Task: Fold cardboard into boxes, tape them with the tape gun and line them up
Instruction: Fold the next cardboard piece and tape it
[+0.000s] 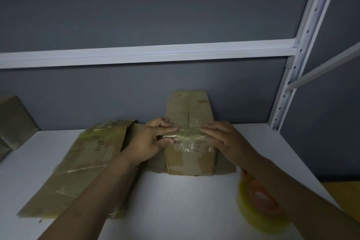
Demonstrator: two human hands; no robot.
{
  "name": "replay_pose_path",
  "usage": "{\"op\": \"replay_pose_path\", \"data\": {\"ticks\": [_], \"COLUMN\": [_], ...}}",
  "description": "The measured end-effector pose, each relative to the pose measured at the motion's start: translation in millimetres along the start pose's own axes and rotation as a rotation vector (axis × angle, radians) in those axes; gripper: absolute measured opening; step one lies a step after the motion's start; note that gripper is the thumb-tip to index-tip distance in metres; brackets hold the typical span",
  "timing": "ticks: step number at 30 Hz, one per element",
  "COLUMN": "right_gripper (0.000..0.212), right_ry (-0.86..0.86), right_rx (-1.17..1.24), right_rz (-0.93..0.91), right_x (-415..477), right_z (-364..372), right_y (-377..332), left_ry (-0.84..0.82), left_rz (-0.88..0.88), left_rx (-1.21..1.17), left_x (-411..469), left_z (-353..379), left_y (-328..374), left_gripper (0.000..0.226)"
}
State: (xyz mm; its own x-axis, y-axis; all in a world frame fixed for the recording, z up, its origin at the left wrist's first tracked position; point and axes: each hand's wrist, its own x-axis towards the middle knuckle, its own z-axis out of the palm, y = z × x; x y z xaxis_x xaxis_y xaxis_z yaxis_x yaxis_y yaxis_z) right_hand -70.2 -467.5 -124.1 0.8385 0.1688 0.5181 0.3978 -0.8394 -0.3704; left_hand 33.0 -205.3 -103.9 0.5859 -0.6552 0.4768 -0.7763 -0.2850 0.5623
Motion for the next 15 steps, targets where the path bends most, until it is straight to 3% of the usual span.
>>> {"op": "replay_pose_path", "data": {"ticks": [3, 8, 15], "right_gripper": [0.038, 0.034, 0.036], "right_ry": [-0.009, 0.119, -0.002], "right_rx": [0.064, 0.072, 0.056], "right_rz": [0.039, 0.047, 0.046], "right_x": [-0.5, 4.5, -1.4], "right_z": [-4.0, 8.3, -24.1], "right_y": [-0.2, -6.3, 14.5], "left_ry": [0.019, 0.121, -0.006], "left_rz": [-0.019, -0.040, 0.166], "left_rx": [-0.036, -0.019, 0.164], "left_x": [-1.4, -5.0, 0.1], "left_z": [2.3, 10.8, 11.1], "left_y": [-0.1, -1.3, 19.1], "left_gripper": [0.041, 0.048, 0.049]}}
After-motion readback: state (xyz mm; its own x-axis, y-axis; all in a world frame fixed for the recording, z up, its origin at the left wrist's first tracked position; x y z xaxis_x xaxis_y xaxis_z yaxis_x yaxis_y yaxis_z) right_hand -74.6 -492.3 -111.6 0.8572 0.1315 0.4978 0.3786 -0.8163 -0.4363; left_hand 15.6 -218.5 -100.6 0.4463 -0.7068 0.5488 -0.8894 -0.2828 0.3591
